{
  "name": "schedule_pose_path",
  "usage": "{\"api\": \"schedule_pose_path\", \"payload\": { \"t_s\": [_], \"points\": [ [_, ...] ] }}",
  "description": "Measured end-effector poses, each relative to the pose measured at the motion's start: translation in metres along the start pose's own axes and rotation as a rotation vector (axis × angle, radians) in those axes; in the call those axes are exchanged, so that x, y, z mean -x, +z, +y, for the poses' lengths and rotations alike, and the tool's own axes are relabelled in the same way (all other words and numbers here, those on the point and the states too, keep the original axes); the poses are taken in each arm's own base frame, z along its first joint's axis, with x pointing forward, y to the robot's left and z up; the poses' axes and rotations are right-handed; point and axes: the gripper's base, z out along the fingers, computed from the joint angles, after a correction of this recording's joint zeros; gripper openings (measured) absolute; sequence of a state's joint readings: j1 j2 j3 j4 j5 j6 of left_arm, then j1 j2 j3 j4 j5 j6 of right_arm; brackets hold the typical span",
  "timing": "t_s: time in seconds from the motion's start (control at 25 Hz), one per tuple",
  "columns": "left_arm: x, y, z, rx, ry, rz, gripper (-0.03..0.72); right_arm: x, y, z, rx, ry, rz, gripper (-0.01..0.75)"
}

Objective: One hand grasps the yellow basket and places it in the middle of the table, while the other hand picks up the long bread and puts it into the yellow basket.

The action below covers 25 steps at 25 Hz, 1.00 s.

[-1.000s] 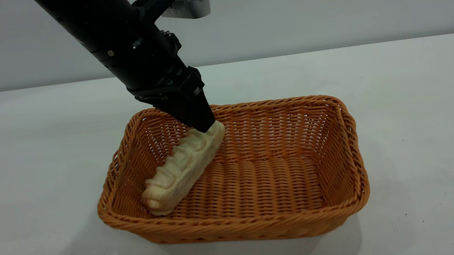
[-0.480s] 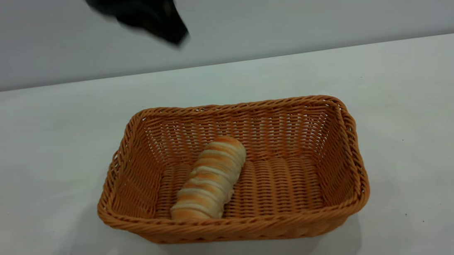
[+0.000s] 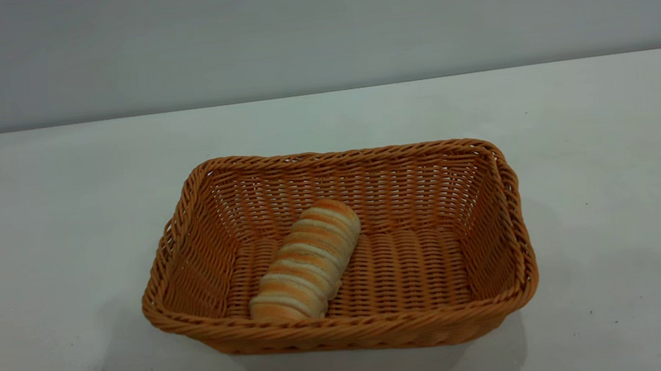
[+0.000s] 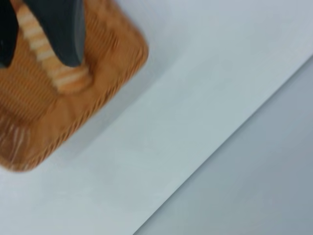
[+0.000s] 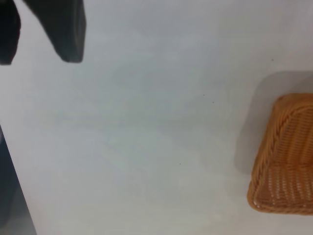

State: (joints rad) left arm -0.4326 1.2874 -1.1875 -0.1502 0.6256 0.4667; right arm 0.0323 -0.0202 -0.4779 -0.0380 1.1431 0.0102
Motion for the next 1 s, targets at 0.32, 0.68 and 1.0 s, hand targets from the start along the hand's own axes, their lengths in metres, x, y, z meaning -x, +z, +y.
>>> {"api": "schedule_pose_path", "payload": {
  "t_s": [0.32, 0.68, 1.0],
  "points": [
    [-0.059, -0.059, -0.021, 0.080, -0.083, 0.001, 0.300, 0.000, 0.000, 0.000, 0.000, 0.000, 0.000, 0.237],
    [-0.133, -0.167, -0.061, 0.130, -0.189, -0.196, 0.300, 0.000, 0.000, 0.000, 0.000, -0.001, 0.000, 0.237],
    [-0.200, -0.217, -0.094, 0.174, -0.238, -0.243, 0.298, 0.000, 0.000, 0.000, 0.000, -0.001, -0.001, 0.238]
  ]
}}
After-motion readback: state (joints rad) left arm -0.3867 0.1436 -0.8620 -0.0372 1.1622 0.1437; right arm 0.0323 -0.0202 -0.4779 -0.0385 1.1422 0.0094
